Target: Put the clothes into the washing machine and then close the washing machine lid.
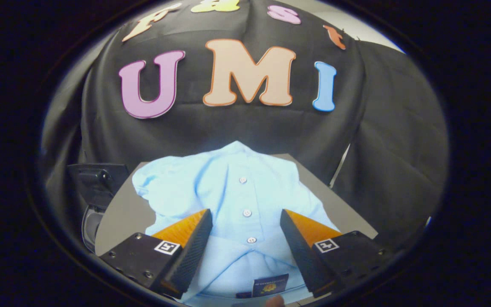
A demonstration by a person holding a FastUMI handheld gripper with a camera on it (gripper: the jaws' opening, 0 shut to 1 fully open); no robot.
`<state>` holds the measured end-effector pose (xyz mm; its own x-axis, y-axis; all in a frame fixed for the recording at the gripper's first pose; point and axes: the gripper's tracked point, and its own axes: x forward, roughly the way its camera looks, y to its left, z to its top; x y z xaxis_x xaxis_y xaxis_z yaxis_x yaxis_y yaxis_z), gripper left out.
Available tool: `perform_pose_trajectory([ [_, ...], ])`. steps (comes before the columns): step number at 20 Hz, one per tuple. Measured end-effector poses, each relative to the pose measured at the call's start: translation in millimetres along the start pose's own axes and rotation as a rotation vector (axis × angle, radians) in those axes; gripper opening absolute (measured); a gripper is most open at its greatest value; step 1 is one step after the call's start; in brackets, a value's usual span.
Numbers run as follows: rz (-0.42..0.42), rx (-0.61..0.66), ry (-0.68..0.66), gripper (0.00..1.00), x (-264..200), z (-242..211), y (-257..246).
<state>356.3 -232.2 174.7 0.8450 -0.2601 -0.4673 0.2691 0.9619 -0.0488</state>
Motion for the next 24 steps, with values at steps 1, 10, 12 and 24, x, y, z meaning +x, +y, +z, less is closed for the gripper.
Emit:
perform_pose_trajectory([
  [1,0.019,0.0,0.031,0.95,2.7,-5.3,2.2],
  [10,-0.008,-0.021,0.008,0.08,-18.3,13.2,16.9],
  [12,0.009,0.006,-0.049,0.06,-30.3,32.6,28.1],
  [24,0.254,0.04,-0.201,0.05,-83.3,117.8,189.4],
])
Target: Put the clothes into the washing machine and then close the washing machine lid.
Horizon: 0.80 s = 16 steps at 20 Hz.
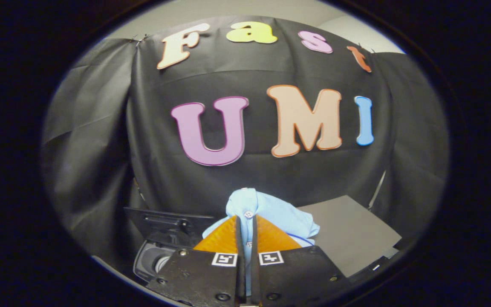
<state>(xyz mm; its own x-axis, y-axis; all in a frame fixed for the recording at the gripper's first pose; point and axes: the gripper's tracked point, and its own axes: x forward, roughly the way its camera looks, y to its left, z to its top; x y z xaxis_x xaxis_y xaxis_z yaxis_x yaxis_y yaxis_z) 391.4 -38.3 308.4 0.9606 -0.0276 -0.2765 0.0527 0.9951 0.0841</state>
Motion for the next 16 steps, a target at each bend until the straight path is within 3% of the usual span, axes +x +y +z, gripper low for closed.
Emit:
perform_pose_trajectory([
  [10,0.168,-0.01,0.08,0.05,46.0,-31.7,137.2],
  [16,0.213,0.055,0.139,0.04,72.3,-70.0,182.1],
])
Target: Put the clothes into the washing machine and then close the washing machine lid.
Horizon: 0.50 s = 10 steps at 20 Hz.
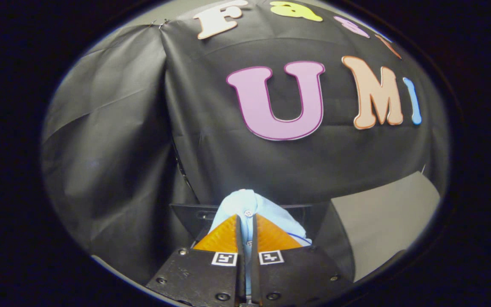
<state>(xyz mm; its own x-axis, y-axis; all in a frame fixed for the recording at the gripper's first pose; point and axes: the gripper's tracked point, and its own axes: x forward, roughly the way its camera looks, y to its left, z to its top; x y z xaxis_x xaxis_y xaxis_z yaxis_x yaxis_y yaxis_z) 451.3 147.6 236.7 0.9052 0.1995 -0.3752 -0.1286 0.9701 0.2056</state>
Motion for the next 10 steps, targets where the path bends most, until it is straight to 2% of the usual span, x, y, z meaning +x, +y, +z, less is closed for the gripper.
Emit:
perform_pose_trajectory([
  [8,0.027,0.007,-0.013,0.05,24.9,-20.7,27.0],
  [10,0.003,0.013,0.006,0.04,29.9,-33.2,24.7],
])
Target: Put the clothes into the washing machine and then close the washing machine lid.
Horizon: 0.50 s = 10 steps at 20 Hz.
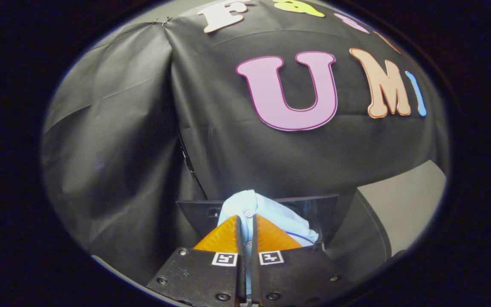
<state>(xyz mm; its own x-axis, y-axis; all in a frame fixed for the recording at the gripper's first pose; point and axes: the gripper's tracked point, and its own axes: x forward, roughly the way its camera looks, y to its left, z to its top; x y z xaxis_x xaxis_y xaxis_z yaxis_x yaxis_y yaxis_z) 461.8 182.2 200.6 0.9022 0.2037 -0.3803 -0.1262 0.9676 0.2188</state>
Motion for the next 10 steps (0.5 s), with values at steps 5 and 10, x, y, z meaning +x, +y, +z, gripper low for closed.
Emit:
perform_pose_trajectory([
  [5,-0.012,0.016,0.017,0.17,6.6,-18.9,-1.7],
  [10,-0.01,0.002,-0.039,0.54,-3.2,-5.7,-3.7],
])
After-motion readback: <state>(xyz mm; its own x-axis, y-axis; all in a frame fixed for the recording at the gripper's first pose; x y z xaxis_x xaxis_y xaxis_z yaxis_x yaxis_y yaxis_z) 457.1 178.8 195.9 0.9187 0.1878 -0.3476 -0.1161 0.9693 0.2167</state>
